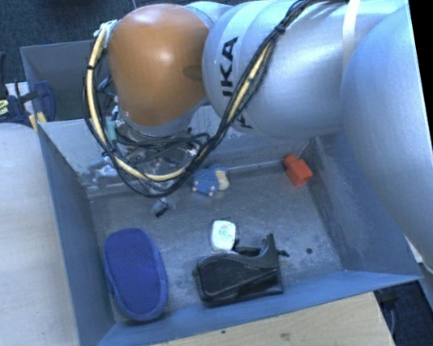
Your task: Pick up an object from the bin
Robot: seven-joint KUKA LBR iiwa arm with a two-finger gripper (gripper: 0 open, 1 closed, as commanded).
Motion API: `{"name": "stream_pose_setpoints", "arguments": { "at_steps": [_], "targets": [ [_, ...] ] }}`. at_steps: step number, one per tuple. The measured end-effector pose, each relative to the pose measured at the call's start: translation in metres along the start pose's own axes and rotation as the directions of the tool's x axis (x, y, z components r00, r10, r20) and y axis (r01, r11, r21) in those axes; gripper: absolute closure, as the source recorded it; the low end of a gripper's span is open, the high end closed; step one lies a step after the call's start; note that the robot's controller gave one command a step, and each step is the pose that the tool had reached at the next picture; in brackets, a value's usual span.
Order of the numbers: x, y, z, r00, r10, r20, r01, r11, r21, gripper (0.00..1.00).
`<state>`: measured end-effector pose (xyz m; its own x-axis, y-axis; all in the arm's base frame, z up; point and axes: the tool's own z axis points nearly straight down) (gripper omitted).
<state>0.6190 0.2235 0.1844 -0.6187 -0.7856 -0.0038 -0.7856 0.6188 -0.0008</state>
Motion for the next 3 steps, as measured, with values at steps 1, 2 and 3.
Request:
{"name": "stream_pose_setpoints", "arguments": {
  "at_steps": [1, 2, 3],
  "targets": [
    [0.032, 0.052, 0.111, 0.975, 0.22, -0.004, -0.22, 0.975, 0.002, 0.0],
    [0.027, 0.05, 0.104, 0.975, 0.22, 0.012, -0.22, 0.975, 0.005, 1.0],
    [0.03, 0.063, -0.041, 0.973, 0.233, 0.008, -0.233, 0.973, 0.003, 1.0]
  ]
}}
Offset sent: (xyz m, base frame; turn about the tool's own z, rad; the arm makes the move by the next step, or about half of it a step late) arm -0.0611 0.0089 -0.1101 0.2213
